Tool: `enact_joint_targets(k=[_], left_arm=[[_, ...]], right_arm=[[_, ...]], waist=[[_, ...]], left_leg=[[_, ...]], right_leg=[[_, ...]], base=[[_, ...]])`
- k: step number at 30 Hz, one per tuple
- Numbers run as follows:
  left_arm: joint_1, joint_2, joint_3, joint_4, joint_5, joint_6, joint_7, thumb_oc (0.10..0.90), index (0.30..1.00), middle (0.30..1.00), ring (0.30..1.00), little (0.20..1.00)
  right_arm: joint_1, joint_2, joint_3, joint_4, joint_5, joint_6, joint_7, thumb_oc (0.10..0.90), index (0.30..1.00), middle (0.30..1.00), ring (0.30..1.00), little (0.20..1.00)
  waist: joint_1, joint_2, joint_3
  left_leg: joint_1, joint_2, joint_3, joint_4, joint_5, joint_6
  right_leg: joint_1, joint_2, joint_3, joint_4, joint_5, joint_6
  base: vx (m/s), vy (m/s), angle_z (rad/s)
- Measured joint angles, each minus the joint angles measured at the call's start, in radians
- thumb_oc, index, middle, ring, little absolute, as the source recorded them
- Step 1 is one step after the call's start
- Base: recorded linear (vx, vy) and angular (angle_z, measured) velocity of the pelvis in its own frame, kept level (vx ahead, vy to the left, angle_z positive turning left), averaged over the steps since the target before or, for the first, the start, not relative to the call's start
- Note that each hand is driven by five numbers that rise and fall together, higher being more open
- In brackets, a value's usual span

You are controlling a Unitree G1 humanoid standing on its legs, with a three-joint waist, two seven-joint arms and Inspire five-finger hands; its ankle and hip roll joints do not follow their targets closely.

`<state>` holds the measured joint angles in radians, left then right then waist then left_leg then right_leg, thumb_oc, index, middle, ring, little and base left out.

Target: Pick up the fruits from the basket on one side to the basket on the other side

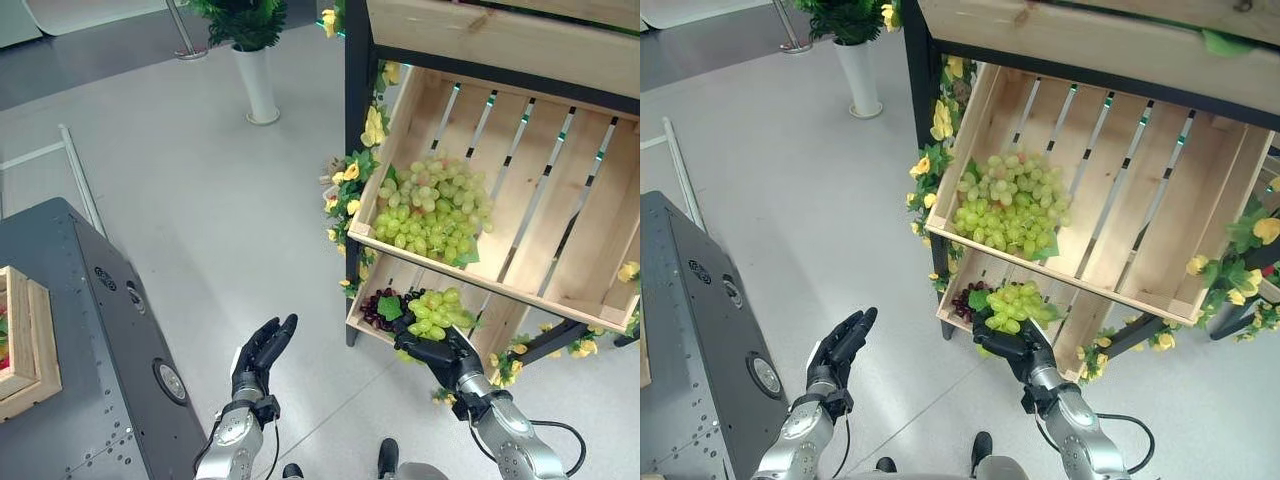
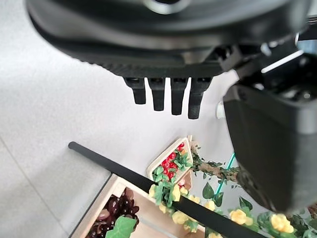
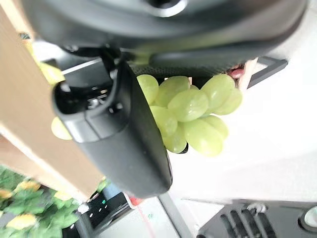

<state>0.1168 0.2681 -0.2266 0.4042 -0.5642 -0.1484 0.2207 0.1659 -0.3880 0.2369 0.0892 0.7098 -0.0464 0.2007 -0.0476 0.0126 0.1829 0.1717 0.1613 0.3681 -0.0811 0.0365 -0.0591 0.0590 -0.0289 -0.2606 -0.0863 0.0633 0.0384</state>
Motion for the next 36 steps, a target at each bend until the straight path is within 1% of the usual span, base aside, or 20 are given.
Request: enact_joint_targets(k=[1, 3, 4, 5, 6, 7, 8, 9, 10, 11, 12, 13, 15, 17, 22, 26, 29, 32, 34, 36], left_arm=[[0.001, 0.000, 0.000, 0.000, -0.001, 0.004, 0.000, 0.800, 0.900, 0.900, 0.900, 0.900], [0.003, 0.000, 0.000, 0.003, -0.001, 0.005, -0.002, 0.800, 0.900, 0.900, 0.900, 0.900], [0.000, 0.012, 0.003, 0.014, -0.001, 0.004, -0.006, 0.800, 0.900, 0.900, 0.900, 0.900], [0.012, 0.017, 0.005, 0.016, -0.002, 0.004, -0.006, 0.800, 0.900, 0.900, 0.900, 0.900], [0.035, 0.015, 0.002, 0.017, -0.001, 0.002, -0.008, 0.800, 0.900, 0.900, 0.900, 0.900], [0.045, 0.014, -0.003, 0.020, -0.002, 0.002, -0.013, 0.800, 0.900, 0.900, 0.900, 0.900], [0.046, 0.012, -0.010, 0.020, -0.002, 0.002, -0.019, 0.800, 0.900, 0.900, 0.900, 0.900], [0.037, 0.012, -0.014, 0.021, -0.002, 0.002, -0.019, 0.800, 0.900, 0.900, 0.900, 0.900], [0.035, 0.011, -0.014, 0.021, -0.002, 0.002, -0.015, 0.800, 0.900, 0.900, 0.900, 0.900], [0.033, 0.012, -0.013, 0.023, -0.003, 0.003, -0.009, 0.800, 0.900, 0.900, 0.900, 0.900], [0.032, 0.013, -0.001, 0.023, -0.005, 0.003, 0.003, 0.800, 0.900, 0.900, 0.900, 0.900], [0.031, 0.019, 0.005, 0.021, -0.005, 0.003, 0.011, 0.800, 0.900, 0.900, 0.900, 0.900], [0.024, 0.024, 0.016, 0.022, -0.004, 0.003, 0.014, 0.800, 0.900, 0.900, 0.900, 0.900], [0.018, 0.023, 0.016, 0.030, -0.004, 0.003, 0.014, 0.800, 0.900, 0.900, 0.900, 0.900], [0.000, 0.022, 0.022, 0.046, -0.002, -0.004, -0.015, 0.800, 0.900, 0.900, 0.900, 0.900], [0.002, 0.015, 0.041, 0.101, 0.000, -0.010, -0.032, 0.800, 0.900, 0.900, 0.900, 0.900], [0.004, 0.015, 0.039, 0.126, 0.000, -0.010, -0.038, 0.800, 0.900, 0.900, 0.900, 0.900], [0.004, 0.015, 0.039, 0.127, 0.001, -0.010, -0.052, 0.800, 0.900, 0.900, 0.900, 0.900], [0.004, 0.014, 0.038, 0.127, 0.001, -0.010, -0.059, 0.800, 0.900, 0.900, 0.900, 0.900], [0.000, 0.013, 0.037, 0.127, 0.001, -0.010, -0.069, 0.800, 0.900, 0.900, 0.900, 0.900]], right_arm=[[-0.001, -0.006, 0.001, -0.014, 0.000, 0.001, 0.023, 0.400, 0.300, 0.300, 0.300, 0.300], [-0.005, -0.016, 0.001, -0.028, 0.000, 0.002, 0.059, 0.400, 0.300, 0.300, 0.300, 0.300], [-0.010, -0.019, 0.001, -0.029, 0.001, 0.008, 0.082, 0.400, 0.300, 0.300, 0.300, 0.300], [-0.010, -0.035, 0.002, -0.035, 0.001, 0.014, 0.100, 0.400, 0.300, 0.300, 0.300, 0.300], [-0.015, -0.060, 0.004, -0.042, 0.002, 0.021, 0.108, 0.400, 0.300, 0.300, 0.300, 0.300], [-0.018, -0.076, 0.007, -0.047, 0.003, 0.024, 0.109, 0.400, 0.300, 0.300, 0.300, 0.300], [-0.029, -0.098, 0.005, -0.049, 0.004, 0.025, 0.114, 0.400, 0.300, 0.300, 0.300, 0.300], [-0.040, -0.120, 0.003, -0.046, 0.005, 0.033, 0.114, 0.400, 0.300, 0.300, 0.300, 0.300], [-0.041, -0.123, 0.004, -0.046, 0.005, 0.041, 0.114, 0.400, 0.300, 0.300, 0.300, 0.300], [-0.041, -0.119, 0.004, -0.046, 0.005, 0.043, 0.114, 0.400, 0.300, 0.300, 0.300, 0.300], [-0.041, -0.108, 0.010, -0.051, 0.008, 0.049, 0.115, 0.400, 0.300, 0.300, 0.300, 0.300], [-0.037, -0.100, 0.011, -0.060, 0.011, 0.050, 0.130, 0.400, 0.300, 0.300, 0.300, 0.300], [-0.031, -0.086, 0.008, -0.069, 0.014, 0.054, 0.176, 0.400, 0.300, 0.300, 0.300, 0.300], [-0.017, -0.089, 0.006, -0.091, 0.037, 0.077, 0.222, 0.400, 0.300, 0.300, 0.300, 0.300], [-0.018, -0.122, -0.040, -0.177, 0.140, 0.117, 0.324, 0.400, 0.300, 0.300, 0.300, 0.300], [-0.020, -0.134, -0.058, -0.258, 0.165, 0.131, 0.340, 0.400, 0.300, 0.300, 0.300, 0.300], [-0.021, -0.196, -0.112, -0.283, 0.205, 0.149, 0.341, 0.400, 0.300, 0.300, 0.300, 0.300], [-0.032, -0.257, -0.118, -0.296, 0.205, 0.155, 0.338, 0.400, 0.300, 0.300, 0.300, 0.300], [-0.047, -0.275, -0.118, -0.301, 0.205, 0.159, 0.337, 0.400, 0.300, 0.300, 0.300, 0.300], [-0.085, -0.307, -0.118, -0.312, 0.205, 0.178, 0.331, 0.400, 0.300, 0.300, 0.300, 0.300]], waist=[[0.002, -0.001, -0.001], [0.012, -0.015, -0.003], [0.021, -0.050, -0.001], [0.035, -0.076, -0.005], [0.042, -0.084, -0.012], [0.043, -0.088, -0.022], [0.039, -0.066, -0.025], [0.025, -0.050, -0.012], [0.026, -0.030, -0.015], [0.029, -0.022, -0.016], [0.039, -0.023, -0.016], [0.034, -0.017, -0.015], [0.014, -0.028, -0.020], [0.005, -0.026, -0.020], [0.012, -0.022, -0.019], [0.012, -0.020, -0.017], [0.010, -0.020, -0.017], [0.009, -0.021, -0.018], [0.007, -0.023, -0.019], [0.000, -0.027, -0.019]], left_leg=[[-0.005, 0.001, 0.000, 0.012, -0.006, 0.004], [-0.040, 0.010, -0.011, 0.097, -0.025, -0.002], [-0.098, 0.002, -0.060, 0.224, -0.031, -0.005], [-0.131, -0.011, -0.110, 0.296, -0.029, 0.007], [-0.143, -0.047, -0.190, 0.265, -0.050, -0.004], [-0.135, -0.074, -0.247, 0.186, -0.049, -0.003], [-0.130, -0.094, -0.264, 0.087, -0.044, -0.003], [-0.140, -0.093, -0.252, 0.053, -0.048, 0.004], [-0.138, -0.092, -0.254, 0.072, -0.060, 0.013], [-0.129, -0.094, -0.262, 0.069, -0.048, 0.023], [-0.113, -0.095, -0.243, 0.036, -0.039, 0.035], [-0.103, -0.093, -0.226, 0.005, -0.018, 0.048], [-0.088, -0.097, -0.222, -0.016, 0.025, 0.048], [-0.081, -0.100, -0.220, -0.016, 0.022, 0.054], [-0.074, -0.100, -0.217, -0.009, 0.023, 0.050], [-0.064, -0.097, -0.194, -0.015, 0.014, 0.053], [-0.061, -0.098, -0.184, -0.016, 0.009, 0.050], [-0.062, -0.095, -0.168, -0.016, 0.010, 0.050], [-0.062, -0.095, -0.165, -0.016, 0.010, 0.051], [-0.061, -0.096, -0.163, -0.016, 0.012, 0.055]], right_leg=[[-0.005, 0.000, 0.004, 0.005, -0.003, -0.005], [-0.020, -0.005, 0.017, 0.016, -0.010, -0.013], [-0.031, -0.021, 0.048, 0.031, -0.015, -0.021], [-0.021, -0.038, 0.073, 0.030, -0.013, -0.025], [-0.016, -0.044, 0.105, 0.016, -0.002, -0.023], [-0.021, -0.048, 0.120, 0.002, 0.006, -0.021], [-0.034, -0.046, 0.126, 0.001, 0.010, -0.018], [-0.040, -0.030, 0.126, 0.003, 0.012, -0.014], [-0.048, -0.016, 0.139, 0.009, 0.013, -0.013], [-0.048, -0.011, 0.140, 0.011, 0.014, -0.011], [-0.045, -0.015, 0.136, 0.005, 0.017, -0.007], [-0.041, -0.021, 0.112, 0.002, 0.021, -0.003], [-0.032, -0.032, 0.085, -0.003, 0.026, 0.016], [-0.027, -0.034, 0.086, -0.004, 0.025, 0.023], [-0.023, -0.032, 0.093, -0.004, 0.022, 0.028], [-0.021, -0.030, 0.116, -0.007, 0.019, 0.032], [-0.023, -0.031, 0.123, -0.007, 0.017, 0.030], [-0.031, -0.029, 0.137, -0.007, 0.022, 0.031], [-0.032, -0.029, 0.140, -0.007, 0.023, 0.030], [-0.032, -0.028, 0.142, -0.007, 0.026, 0.035]], base=[[-0.01, -0.230, -0.12], [-0.02, -0.119, -0.18], [-0.06, 0.097, -0.32], [-0.05, 0.129, -0.44], [-0.05, 0.147, -0.52], [-0.01, 0.087, -0.51], [0.01, 0.120, -0.41], [0.05, 0.157, -0.48], [0.07, 0.155, -0.48], [0.08, 0.138, -0.82], [0.09, 0.114, -0.77], [0.08, 0.094, -0.62], [0.06, 0.081, -0.25], [0.07, 0.071, -0.10], [0.04, 0.050, -0.01], [0.02, 0.050, -0.13], [0.01, 0.058, -0.10], [0.00, 0.052, -0.10], [0.00, 0.057, -0.07], [0.01, 0.056, -0.02]])
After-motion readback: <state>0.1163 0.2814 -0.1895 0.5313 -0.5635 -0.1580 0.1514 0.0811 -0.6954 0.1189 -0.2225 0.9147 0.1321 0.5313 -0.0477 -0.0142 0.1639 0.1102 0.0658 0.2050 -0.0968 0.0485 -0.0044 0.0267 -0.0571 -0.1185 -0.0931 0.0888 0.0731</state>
